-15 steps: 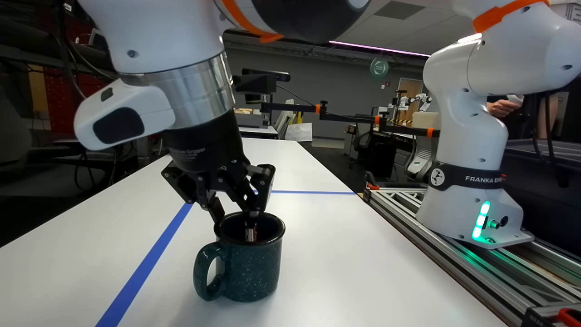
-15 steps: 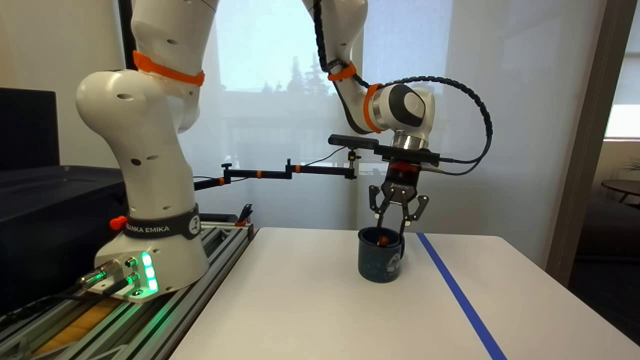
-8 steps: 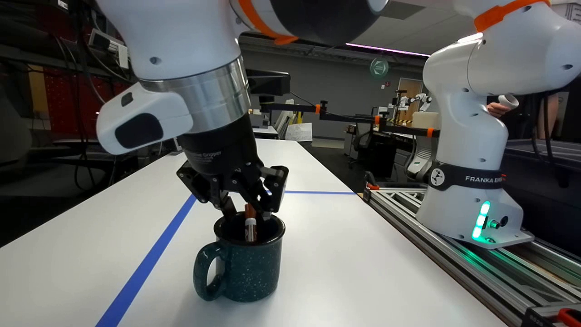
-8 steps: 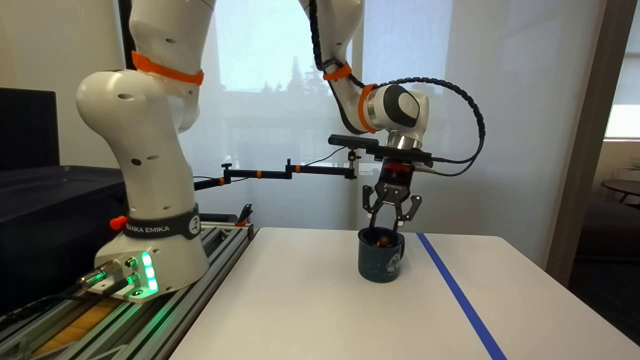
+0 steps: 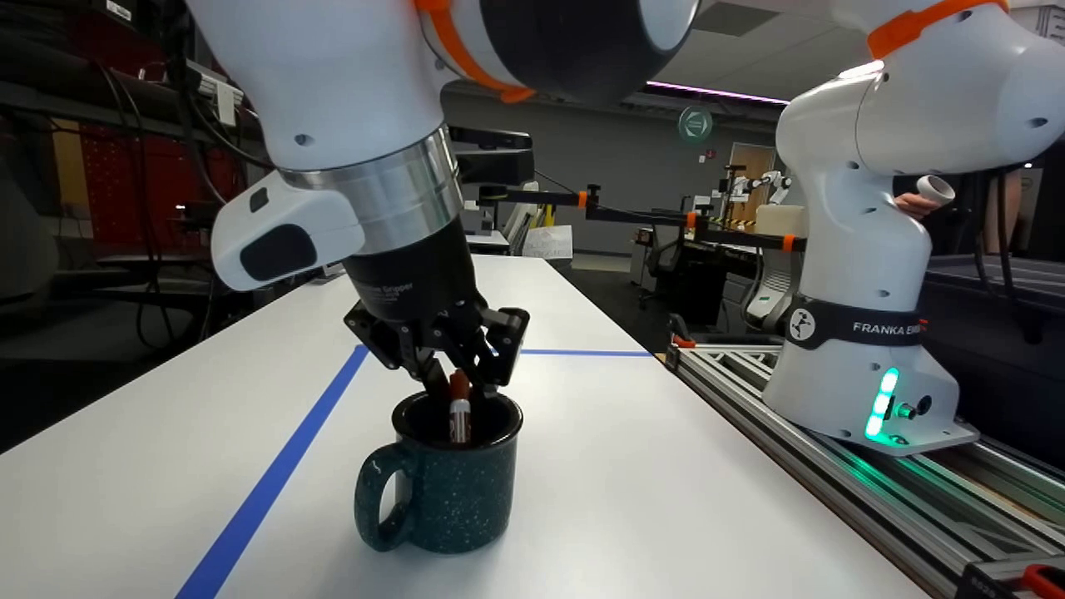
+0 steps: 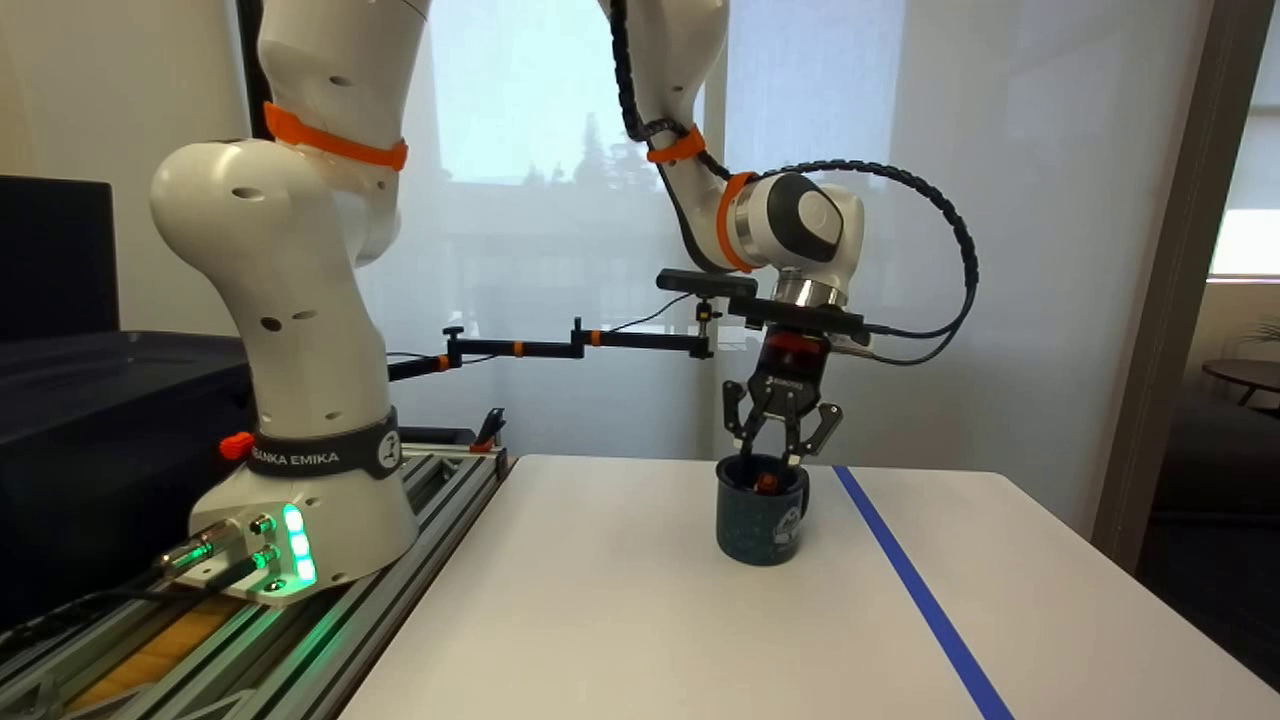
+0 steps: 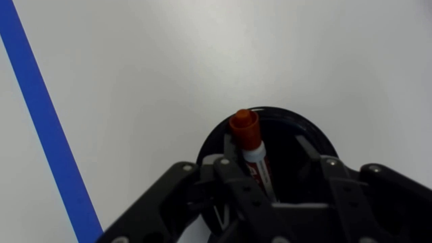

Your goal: Remove the marker from the mug cup and place it on the table

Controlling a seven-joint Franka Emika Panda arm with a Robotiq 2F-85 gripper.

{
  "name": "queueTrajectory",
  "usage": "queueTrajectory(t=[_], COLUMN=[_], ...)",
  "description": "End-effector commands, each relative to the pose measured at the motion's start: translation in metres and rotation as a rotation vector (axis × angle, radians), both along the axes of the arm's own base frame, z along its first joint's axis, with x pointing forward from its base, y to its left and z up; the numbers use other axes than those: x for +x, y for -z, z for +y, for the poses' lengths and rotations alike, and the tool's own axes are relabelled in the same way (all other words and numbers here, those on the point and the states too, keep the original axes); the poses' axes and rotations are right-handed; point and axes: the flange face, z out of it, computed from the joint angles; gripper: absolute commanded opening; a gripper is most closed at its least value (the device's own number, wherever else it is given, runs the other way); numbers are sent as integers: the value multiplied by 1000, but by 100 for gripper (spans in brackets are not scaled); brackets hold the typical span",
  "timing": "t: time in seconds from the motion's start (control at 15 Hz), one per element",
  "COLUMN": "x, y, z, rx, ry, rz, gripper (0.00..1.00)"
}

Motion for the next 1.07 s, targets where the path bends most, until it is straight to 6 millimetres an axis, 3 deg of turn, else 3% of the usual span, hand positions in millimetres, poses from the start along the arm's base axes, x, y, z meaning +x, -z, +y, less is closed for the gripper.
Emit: queueTrajectory(t=[0.0, 0.4, 0.47, 0.6, 0.73, 0.8, 0.87, 1.0], x=[-1, -1, -1, 0, 0, -1, -3, -10], y=[-3, 6, 8, 9, 7, 4, -3, -19], z=[0, 3, 4, 6, 8, 9, 12, 19], rx=[-6, -6, -7, -12, -9, -9, -5, 8], ry=[-4, -17, -20, -26, -29, -31, -36, -45], rz=[-2, 16, 18, 18, 14, 11, 3, -12], gripper=[48, 47, 28, 27, 5, 6, 0, 5])
